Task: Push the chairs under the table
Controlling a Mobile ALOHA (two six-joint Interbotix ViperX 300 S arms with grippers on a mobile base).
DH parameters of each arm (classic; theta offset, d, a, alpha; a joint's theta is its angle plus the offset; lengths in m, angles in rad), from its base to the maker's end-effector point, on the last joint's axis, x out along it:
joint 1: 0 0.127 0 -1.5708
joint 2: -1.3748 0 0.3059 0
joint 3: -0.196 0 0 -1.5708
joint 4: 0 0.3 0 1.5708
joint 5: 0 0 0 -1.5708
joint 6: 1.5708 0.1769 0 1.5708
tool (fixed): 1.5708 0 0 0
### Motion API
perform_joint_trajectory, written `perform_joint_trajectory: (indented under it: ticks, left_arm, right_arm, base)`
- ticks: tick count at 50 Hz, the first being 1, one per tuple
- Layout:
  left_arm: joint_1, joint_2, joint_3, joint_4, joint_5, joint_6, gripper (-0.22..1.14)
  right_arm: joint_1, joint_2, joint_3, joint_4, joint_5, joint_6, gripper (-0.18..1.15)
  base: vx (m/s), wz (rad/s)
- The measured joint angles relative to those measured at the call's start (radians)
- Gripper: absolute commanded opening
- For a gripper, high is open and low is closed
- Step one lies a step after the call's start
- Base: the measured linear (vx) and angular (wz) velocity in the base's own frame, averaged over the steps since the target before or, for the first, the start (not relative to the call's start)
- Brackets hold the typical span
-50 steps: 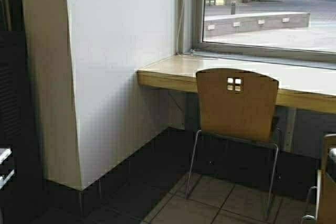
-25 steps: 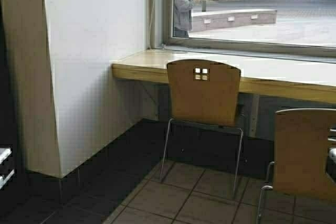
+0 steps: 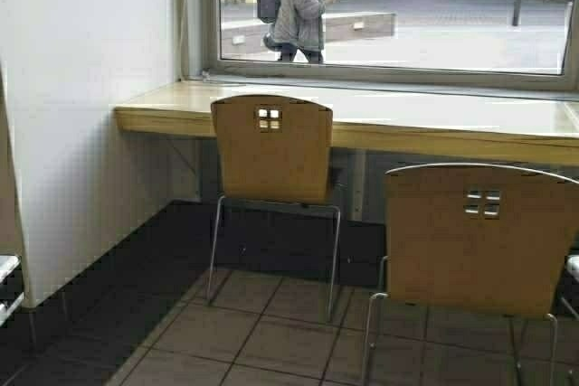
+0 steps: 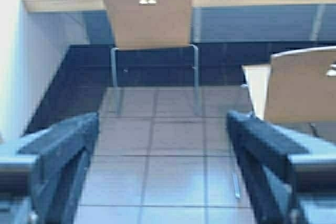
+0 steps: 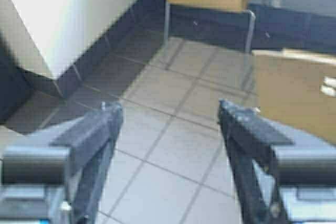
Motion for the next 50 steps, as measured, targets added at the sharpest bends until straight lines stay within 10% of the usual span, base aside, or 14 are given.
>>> perform_joint_trajectory:
  ticks: [50]
  left_arm:
    - [0.000, 0.049, 0.002, -0.011, -0.002, -0.086, 1.02]
  right_arm:
    - [-0.002, 0.115, -0.025, 0.003, 0.043, 0.000, 0.91]
  base:
    - [0.01, -0.25]
